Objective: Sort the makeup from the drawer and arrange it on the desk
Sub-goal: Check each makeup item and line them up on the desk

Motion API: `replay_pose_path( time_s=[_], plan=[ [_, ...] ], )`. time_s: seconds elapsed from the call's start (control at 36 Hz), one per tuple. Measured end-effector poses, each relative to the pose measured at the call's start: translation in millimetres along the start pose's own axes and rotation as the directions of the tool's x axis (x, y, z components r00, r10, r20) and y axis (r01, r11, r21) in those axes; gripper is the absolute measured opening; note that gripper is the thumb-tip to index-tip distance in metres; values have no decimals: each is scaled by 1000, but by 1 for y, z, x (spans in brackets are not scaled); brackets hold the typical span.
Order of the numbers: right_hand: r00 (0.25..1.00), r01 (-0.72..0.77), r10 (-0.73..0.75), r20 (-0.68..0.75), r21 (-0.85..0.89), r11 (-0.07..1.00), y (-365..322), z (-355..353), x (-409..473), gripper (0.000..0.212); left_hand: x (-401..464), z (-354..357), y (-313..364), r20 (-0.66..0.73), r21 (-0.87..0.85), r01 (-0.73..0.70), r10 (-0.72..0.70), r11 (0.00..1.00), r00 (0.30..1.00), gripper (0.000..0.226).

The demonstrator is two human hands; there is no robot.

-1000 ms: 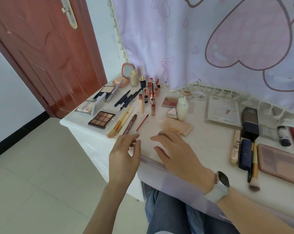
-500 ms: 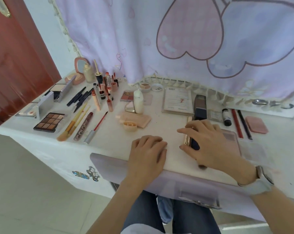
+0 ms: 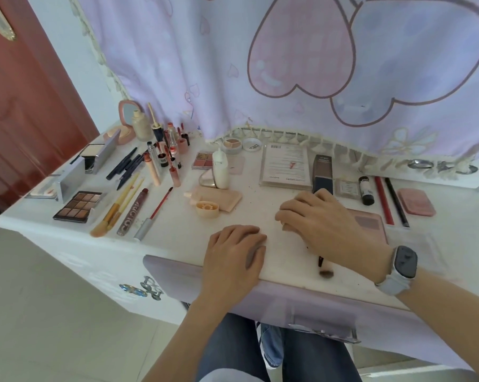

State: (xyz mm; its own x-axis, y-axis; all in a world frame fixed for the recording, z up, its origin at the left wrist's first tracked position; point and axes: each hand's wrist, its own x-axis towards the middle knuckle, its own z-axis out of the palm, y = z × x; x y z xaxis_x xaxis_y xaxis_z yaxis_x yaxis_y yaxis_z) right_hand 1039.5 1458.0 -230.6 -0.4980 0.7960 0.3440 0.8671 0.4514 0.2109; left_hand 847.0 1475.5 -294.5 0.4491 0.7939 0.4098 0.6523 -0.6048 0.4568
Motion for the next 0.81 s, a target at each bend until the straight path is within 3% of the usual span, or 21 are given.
replay_pose_path(
  time_s=[0.11,0.17,0.19,0.25,0.31,0.36,0.42,0.47,0.53,0.61,0.72,0.81],
  plan=[
    [968,23,-11,-249,47,999,4,-3,8,24,2,-1,2,-6,-57,43,-44,997,999,27],
    [925,-27,92,-370,177,984,3,-7,12,24,2,-2,4,7,-147,107,-108,983,994,34],
    [893,-79,212,-397,325,942,1,-10,14,24,2,-3,4,6,-218,138,-140,966,990,39],
    [791,-164,510,-337,686,709,-5,-18,19,23,3,-4,5,-19,-397,163,-186,903,982,48],
    [687,-150,709,-159,924,353,-13,-22,23,17,4,-7,8,-53,-538,136,-195,832,979,56],
    [624,-103,781,31,994,43,-22,-22,26,15,3,-10,12,-112,-616,74,-180,785,977,58],
    [607,-81,763,222,972,-219,-32,-20,24,17,1,-13,14,-177,-608,29,-172,793,969,45],
    [613,-118,709,348,928,-354,-39,-15,22,19,0,-16,14,-244,-514,-19,-125,858,962,28],
    [649,-232,670,361,932,-277,-43,-10,18,20,-2,-20,11,-277,-434,-39,-92,900,956,24],
    [708,-387,638,302,922,-6,-49,-3,16,20,-4,-25,7,-281,-352,-5,-100,936,955,30],
    [708,-371,652,272,929,16,-58,1,15,32,-4,-28,9,-228,-423,174,-290,889,929,21],
    [772,-269,610,176,961,63,-63,4,12,29,0,-29,7,-128,-591,289,-441,753,888,33]
  ],
)
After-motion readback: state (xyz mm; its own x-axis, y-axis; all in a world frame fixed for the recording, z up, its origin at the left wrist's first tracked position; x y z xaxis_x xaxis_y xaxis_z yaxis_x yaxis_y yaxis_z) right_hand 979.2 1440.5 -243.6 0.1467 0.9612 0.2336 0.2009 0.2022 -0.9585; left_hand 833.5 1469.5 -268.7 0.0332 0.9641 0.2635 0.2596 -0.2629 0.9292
